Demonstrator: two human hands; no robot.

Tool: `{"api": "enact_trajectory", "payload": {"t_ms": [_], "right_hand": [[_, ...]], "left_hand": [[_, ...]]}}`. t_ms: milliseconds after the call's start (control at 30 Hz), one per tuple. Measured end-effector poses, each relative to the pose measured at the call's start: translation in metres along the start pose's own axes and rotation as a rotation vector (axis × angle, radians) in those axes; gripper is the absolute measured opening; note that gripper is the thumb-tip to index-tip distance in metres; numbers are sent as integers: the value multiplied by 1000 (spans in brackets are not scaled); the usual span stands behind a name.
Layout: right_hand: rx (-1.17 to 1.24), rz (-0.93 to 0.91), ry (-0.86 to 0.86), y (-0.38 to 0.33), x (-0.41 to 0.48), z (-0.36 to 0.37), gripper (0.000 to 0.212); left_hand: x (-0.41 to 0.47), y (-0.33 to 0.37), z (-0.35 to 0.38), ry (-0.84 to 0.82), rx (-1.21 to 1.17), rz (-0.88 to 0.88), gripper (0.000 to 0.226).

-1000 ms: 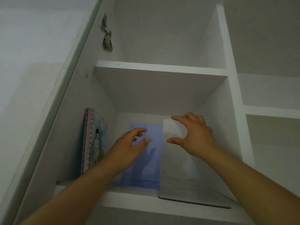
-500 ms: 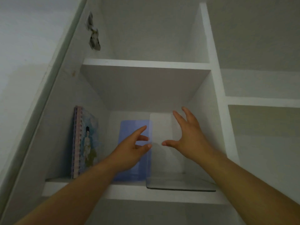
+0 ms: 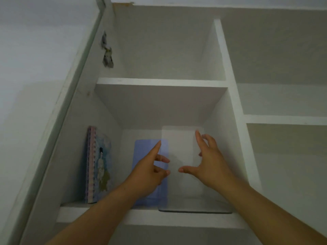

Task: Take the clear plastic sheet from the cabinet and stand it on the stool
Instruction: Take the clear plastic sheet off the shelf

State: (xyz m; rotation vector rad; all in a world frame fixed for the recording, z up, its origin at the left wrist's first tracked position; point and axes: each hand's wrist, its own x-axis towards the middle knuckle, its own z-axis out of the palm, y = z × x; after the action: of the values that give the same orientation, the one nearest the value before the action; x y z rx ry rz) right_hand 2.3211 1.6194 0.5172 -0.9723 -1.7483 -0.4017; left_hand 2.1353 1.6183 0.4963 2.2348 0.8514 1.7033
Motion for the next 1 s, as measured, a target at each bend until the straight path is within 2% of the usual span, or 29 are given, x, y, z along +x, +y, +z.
{"api": "enact_trajectory", "payload": {"t_ms": [300,433,600,733,1000], "right_hand": [[85,-137,86,-51,-15,-36,120],[186,-209,78,-59,-36,-50,120],[312,-268,29,-63,-69,-66,119],[428,-302,-73,-58,-115,-75,118],[712,-337,-333,-40,-267,-64,117]], "left_hand": [[-39,56,-23,240,194,161,78],[-69,74,-21,319,234,174,80],[-117,110,-6,389,268,108,78],[-175,139,22,427,374,31,76],[-344,160,106,560,511,-246,85]]}}
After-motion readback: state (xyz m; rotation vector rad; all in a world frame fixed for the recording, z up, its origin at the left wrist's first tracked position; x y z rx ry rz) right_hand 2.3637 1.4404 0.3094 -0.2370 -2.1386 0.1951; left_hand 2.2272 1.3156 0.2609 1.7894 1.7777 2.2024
